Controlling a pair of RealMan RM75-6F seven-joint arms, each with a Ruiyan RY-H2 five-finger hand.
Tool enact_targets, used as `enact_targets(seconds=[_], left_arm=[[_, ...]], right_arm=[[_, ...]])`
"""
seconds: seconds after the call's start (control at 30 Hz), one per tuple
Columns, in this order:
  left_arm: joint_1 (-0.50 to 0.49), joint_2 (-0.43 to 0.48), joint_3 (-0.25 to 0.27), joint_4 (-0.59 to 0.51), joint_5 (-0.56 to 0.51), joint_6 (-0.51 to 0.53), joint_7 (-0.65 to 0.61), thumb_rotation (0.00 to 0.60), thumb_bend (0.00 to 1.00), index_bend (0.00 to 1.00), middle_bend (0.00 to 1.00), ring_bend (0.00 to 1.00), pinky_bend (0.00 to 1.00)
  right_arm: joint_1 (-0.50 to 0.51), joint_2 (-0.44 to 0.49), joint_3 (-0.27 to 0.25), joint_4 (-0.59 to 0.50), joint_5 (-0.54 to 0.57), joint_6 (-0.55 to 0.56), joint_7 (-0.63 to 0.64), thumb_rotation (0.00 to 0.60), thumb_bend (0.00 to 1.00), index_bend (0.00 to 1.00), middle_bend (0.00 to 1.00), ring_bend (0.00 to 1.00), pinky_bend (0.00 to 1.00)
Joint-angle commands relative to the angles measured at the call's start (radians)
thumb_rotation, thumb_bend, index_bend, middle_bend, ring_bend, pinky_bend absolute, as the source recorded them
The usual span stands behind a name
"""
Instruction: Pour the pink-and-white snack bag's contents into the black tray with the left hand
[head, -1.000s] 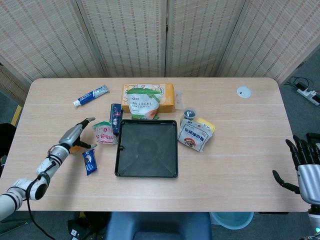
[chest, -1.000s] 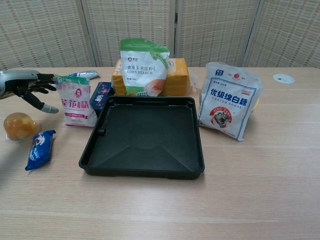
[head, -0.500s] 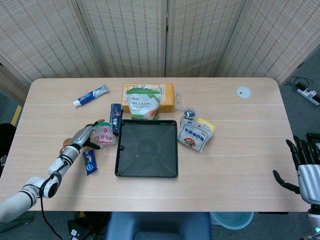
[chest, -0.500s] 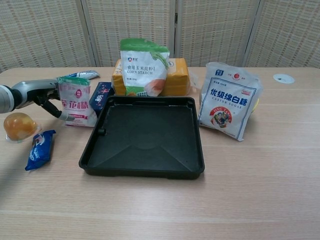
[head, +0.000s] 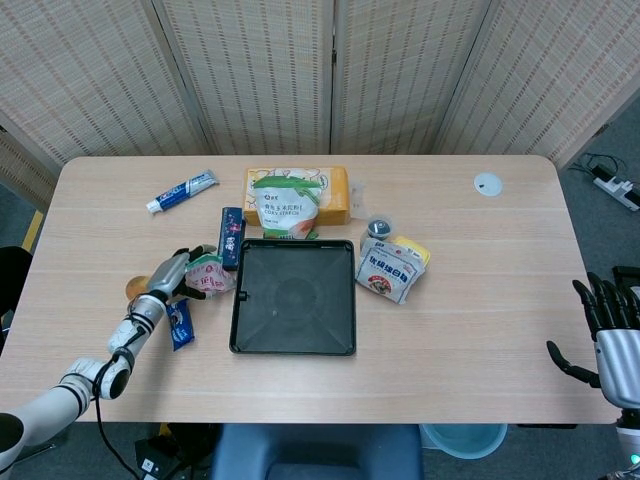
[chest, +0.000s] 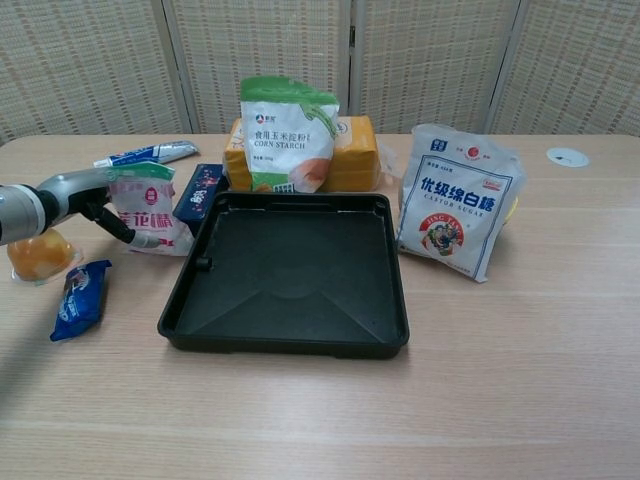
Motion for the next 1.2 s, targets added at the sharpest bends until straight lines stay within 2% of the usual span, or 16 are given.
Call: enact_targets(seconds=[0.03, 0.27, 0.43, 0.83, 1.2], left_arm=[[0.002, -0.002, 0.002, 0.006, 0.002, 0.003, -0.004, 0.600, 0.25, 0.20, 0.25, 0.21, 0.06], [0.005, 0.018, -0.008, 0.013, -0.009, -0.004, -0.037, 0.600, 0.25, 0.22, 0.26, 0.23, 0.07], [0.006, 0.032, 0.025, 0.008, 0.026, -0.016, -0.042, 0.600, 0.25, 0.22, 0.26, 0.22, 0.06], [0.001, -0.021, 0.021, 0.060, 0.027, 0.009, -0.061, 0.600, 0.25, 0.28, 0.32, 0.26, 0.08], [-0.004, -0.037, 0.021, 0.060, 0.039, 0.023, -0.100, 0.600, 0.25, 0.29, 0.32, 0.27, 0.09]], right_arm=[[0.000, 0.001, 0.000, -0.001, -0.001, 0.001, 0.000, 0.409, 0.34, 0.00, 0.05, 0.05, 0.00], [-0.001, 0.002, 0.001, -0.004, 0.002, 0.000, -0.004, 0.411, 0.34, 0.00, 0.05, 0.05, 0.00], [0.002, -0.001, 0.002, -0.003, 0.001, -0.003, -0.006, 0.412, 0.34, 0.00, 0.05, 0.05, 0.00], [-0.001, -0.002, 0.000, -0.005, 0.006, -0.003, -0.008, 0.412, 0.34, 0.00, 0.05, 0.05, 0.00], [-0.004, 0.000, 0.000, -0.006, 0.007, 0.001, -0.009, 0.413, 0.34, 0.00, 0.05, 0.05, 0.00]])
